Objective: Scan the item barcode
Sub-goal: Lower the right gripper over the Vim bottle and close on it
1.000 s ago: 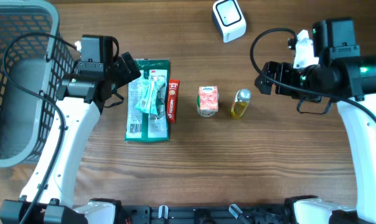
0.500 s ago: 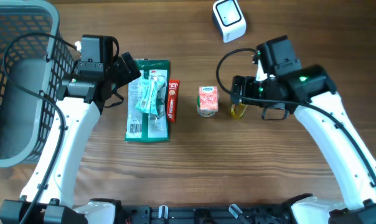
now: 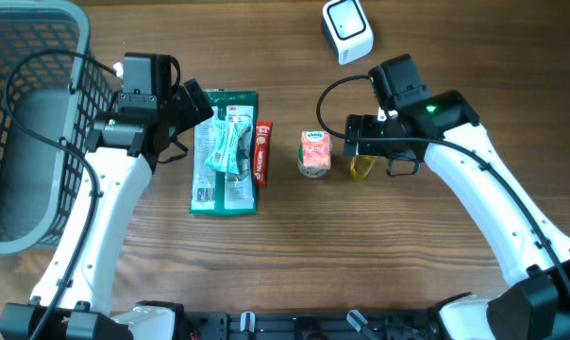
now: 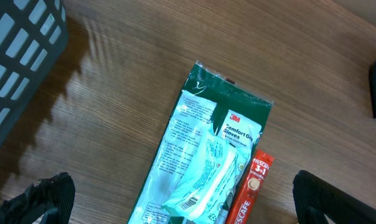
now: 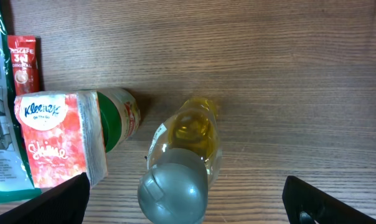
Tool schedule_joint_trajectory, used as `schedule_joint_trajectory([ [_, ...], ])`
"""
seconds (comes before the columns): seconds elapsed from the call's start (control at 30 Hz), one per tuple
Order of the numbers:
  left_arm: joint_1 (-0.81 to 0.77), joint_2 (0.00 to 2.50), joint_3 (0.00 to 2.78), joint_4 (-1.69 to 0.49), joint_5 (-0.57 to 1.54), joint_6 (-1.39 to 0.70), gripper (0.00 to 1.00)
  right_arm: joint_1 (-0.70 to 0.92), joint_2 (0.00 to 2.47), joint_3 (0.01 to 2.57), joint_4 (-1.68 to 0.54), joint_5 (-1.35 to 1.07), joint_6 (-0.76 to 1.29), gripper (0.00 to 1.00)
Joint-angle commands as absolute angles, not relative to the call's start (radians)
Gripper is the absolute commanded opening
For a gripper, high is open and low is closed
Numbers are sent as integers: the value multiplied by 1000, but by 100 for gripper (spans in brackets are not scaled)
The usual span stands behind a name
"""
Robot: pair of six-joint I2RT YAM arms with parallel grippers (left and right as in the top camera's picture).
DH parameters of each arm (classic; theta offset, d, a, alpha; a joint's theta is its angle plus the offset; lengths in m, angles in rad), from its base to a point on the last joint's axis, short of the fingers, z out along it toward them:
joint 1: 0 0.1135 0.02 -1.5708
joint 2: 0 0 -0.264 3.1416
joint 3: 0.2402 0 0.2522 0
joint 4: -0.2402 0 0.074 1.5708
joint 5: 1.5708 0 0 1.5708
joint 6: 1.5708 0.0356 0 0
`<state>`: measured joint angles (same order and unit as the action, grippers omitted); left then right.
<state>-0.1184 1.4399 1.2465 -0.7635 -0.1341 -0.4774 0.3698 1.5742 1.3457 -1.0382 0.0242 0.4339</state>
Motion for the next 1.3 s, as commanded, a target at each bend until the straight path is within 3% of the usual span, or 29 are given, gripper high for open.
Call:
schedule_joint_trajectory([
  [0.0, -115, 1436, 1259, -764, -140, -476, 100, 373, 1582, 1346, -1052, 45, 447, 100],
  [0.6, -115, 1436, 1259, -764, -140, -476, 100, 373, 1691, 1320, -1008, 44, 504, 99],
  [0.73, -115, 1436, 1259, -764, -140, -476, 100, 373, 1699, 1320, -1013, 7, 534, 91],
  [0.8, -115, 1436, 1259, -764, -140, -476, 100, 373, 1699, 1320, -1013, 0, 534, 80],
  [1.0, -115, 1436, 1259, -764, -140, -476, 100, 373, 1699, 1320, -1006, 20, 522, 58],
  [1.27, -115, 1436, 1259, -764, -140, -476, 100, 373, 1699, 1320, -1002, 37, 419, 53],
])
